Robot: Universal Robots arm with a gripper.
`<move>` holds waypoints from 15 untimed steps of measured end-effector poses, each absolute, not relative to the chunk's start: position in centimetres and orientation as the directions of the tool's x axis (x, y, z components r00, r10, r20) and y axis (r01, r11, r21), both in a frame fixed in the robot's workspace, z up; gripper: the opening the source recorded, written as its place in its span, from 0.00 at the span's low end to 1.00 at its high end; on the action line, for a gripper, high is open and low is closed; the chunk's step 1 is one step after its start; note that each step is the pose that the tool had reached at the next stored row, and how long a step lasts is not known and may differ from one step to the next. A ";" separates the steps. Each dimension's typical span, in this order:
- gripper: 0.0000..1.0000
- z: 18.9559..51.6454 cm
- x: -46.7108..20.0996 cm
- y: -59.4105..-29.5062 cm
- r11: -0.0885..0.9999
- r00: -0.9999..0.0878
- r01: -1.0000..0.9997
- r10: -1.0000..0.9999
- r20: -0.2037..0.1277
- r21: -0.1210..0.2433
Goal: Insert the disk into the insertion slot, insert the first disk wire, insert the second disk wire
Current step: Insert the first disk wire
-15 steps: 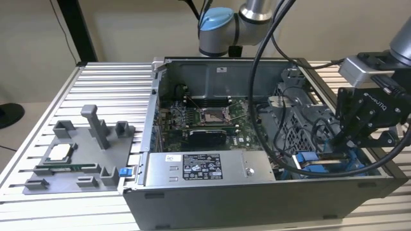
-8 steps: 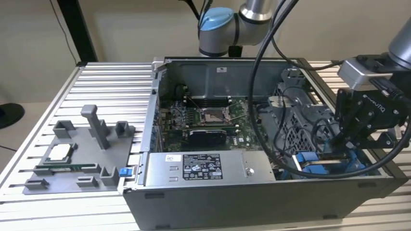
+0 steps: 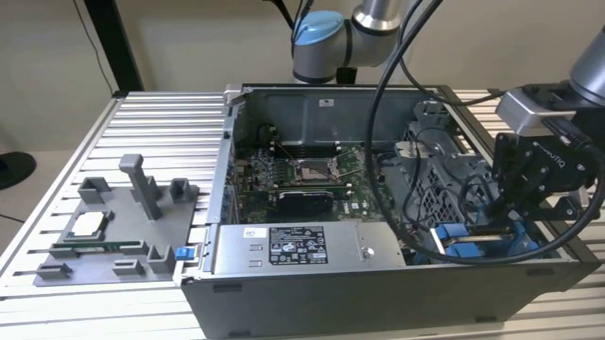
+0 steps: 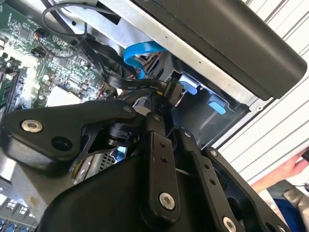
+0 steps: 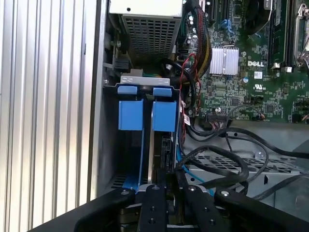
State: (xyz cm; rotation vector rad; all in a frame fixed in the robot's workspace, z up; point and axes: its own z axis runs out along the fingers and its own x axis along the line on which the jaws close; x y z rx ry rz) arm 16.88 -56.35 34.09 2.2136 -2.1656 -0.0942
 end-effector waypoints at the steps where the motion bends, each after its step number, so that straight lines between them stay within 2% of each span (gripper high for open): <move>1: 0.00 34.1 16.9 -56.4 -0.022 0.021 -0.997 -1.000 -0.013 0.073; 15: 0.00 32.9 16.9 -56.3 -0.020 0.020 -0.997 -1.000 -0.013 0.074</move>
